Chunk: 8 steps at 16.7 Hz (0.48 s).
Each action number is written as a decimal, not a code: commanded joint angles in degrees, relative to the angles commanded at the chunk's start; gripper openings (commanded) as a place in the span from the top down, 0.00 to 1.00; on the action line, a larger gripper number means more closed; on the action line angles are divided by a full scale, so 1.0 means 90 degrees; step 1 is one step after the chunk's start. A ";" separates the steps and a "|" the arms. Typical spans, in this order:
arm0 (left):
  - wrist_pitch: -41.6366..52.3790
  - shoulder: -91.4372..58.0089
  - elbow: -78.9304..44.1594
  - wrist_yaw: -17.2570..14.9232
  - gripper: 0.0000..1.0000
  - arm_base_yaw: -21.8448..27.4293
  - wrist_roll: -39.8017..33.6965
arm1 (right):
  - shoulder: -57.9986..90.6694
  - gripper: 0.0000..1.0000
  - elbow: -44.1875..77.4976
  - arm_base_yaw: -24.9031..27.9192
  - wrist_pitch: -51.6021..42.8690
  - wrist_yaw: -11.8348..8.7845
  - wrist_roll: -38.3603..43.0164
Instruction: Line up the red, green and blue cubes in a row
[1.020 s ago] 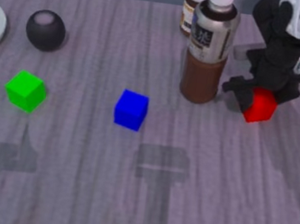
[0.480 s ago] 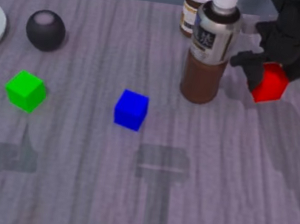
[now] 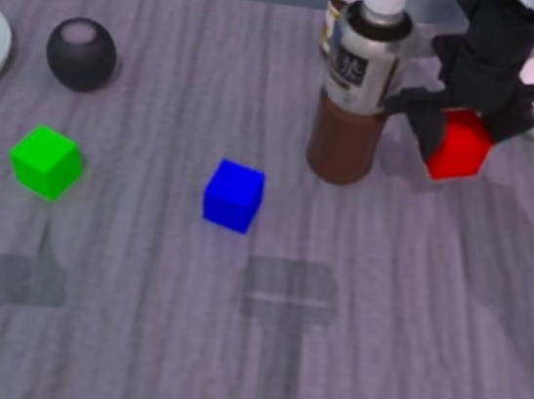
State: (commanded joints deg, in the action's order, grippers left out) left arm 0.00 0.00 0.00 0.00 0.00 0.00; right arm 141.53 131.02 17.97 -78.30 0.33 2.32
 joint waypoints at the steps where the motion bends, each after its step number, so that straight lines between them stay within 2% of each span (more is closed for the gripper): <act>1: 0.0000 0.0000 0.0000 0.0000 0.00 0.0000 0.0000 | 0.0067 1.00 0.0152 0.0206 -0.0080 0.0006 0.0272; 4: 0.0000 0.0000 0.0000 0.0000 0.00 0.0000 0.0000 | 0.0314 1.00 0.0676 0.0987 -0.0392 0.0030 0.1446; 8: 0.0000 0.0000 0.0000 0.0000 0.00 0.0000 0.0000 | 0.0672 1.00 0.1400 0.2230 -0.0889 0.0067 0.3498</act>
State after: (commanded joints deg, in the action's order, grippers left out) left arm 0.00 0.00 0.00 0.00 0.00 0.00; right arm 147.58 143.61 38.04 -86.31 0.92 33.80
